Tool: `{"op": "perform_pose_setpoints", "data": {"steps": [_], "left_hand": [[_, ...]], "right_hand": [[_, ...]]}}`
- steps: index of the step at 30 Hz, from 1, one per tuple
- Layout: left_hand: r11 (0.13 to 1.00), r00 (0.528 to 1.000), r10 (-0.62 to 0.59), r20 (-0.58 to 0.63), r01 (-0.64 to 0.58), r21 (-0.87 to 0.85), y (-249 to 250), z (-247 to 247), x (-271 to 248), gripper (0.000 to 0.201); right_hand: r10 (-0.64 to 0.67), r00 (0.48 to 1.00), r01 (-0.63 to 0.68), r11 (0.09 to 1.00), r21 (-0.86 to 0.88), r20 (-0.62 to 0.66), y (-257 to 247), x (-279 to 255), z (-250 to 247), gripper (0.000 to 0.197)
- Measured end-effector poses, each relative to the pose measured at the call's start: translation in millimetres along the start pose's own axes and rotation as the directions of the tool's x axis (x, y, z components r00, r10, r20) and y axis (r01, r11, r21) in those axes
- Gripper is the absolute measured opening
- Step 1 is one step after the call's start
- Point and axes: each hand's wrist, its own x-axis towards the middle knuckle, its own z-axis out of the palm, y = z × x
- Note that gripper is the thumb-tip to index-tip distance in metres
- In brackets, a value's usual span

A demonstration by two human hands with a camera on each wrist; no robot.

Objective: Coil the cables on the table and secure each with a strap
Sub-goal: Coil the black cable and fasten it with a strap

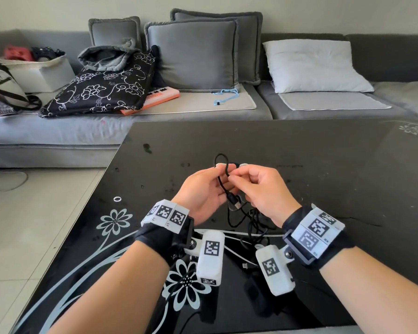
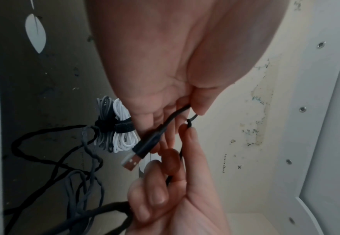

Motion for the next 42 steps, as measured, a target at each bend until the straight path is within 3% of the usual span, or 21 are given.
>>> {"op": "perform_pose_setpoints", "data": {"steps": [12, 22, 27, 33, 42], "left_hand": [[0.998, 1.000, 0.010, 0.009, -0.009, -0.065, 10, -4, 1, 0.039], [0.988, 0.998, 0.068, 0.015, -0.066, -0.136, 3, -4, 7, 0.025], [0.981, 0.996, 0.079, -0.033, -0.084, -0.173, 1, -2, 9, 0.033], [0.957, 0.988, 0.123, -0.091, -0.142, -0.254, 10, -2, 4, 0.045], [0.957, 0.991, 0.082, -0.110, -0.109, -0.268, 7, -1, 4, 0.040]], "right_hand": [[0.003, 0.996, 0.003, 0.998, -0.068, 0.088, 1, -3, 4, 0.009], [0.074, 0.996, -0.070, 0.993, -0.096, 0.045, 5, -3, 3, 0.005], [0.021, 0.995, -0.009, 0.992, -0.129, 0.093, 4, -4, 5, 0.007], [0.053, 0.992, -0.035, 0.987, -0.156, 0.113, -3, -3, 4, 0.011], [0.018, 0.982, 0.015, 0.985, -0.174, 0.186, -6, -8, 7, 0.009]]}}
